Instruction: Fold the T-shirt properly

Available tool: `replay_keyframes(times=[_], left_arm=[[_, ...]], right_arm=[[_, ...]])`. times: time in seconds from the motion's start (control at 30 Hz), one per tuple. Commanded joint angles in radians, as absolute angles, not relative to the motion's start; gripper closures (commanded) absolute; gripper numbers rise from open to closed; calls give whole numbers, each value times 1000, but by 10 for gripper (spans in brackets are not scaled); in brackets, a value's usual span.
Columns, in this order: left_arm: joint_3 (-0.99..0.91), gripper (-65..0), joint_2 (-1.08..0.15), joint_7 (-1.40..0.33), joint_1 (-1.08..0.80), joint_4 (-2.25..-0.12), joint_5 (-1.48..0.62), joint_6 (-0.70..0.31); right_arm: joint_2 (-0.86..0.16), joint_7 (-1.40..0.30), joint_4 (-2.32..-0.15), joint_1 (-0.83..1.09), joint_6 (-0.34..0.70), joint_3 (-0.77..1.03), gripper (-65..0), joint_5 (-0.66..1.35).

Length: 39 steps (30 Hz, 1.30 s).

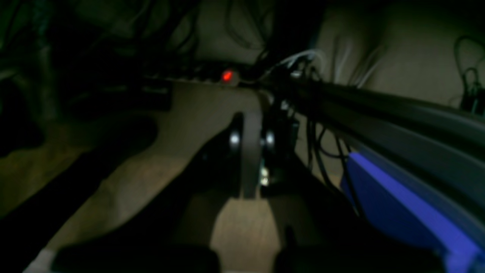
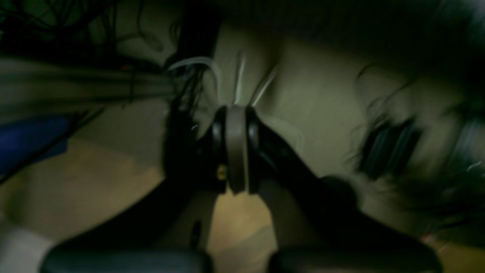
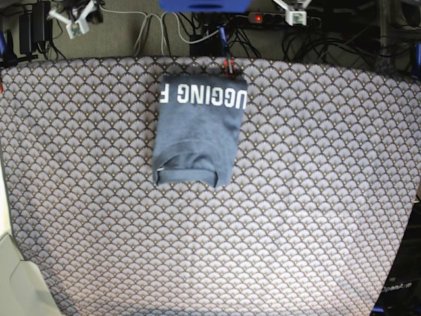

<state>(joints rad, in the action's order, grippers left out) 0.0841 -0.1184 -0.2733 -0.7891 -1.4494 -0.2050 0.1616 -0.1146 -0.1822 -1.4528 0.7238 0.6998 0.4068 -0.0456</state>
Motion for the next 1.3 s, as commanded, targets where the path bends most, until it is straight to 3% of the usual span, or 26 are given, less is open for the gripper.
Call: replay_keyframes(times=[0.0,0.4,0.53,0.67,0.73,0.97,1.07,1.27], left_arm=[[101,-3,-117,-231,-788,-1402,-200,166],[176,-3,-16,170,-516,-670,-205,170],[173,-4,-8,220,-386,-412,-206,168],[176,-4,-24,300,-337,-294,-200,166],[177,-4,-50,306,-312,-269,-203,166],[199,-4,-91,263,-183,-110,-196,166],[231,-4,-91,213,-143,-87,-196,166],[245,-4,-91,193,-108,-84,-203,166]], right_arm=[[-137,-137,-1399,707,698,414,0,-35],[-268,285,-489,358,698,466,0,-41],[-274,323,-386,308,698,375,0,-42],[-265,323,-360,308,698,239,0,-42],[-239,325,-346,308,618,170,0,-42],[-166,325,-278,271,159,71,0,-42],[-139,325,-246,265,7,38,0,-42],[-117,318,-188,214,-180,-35,0,-41]])
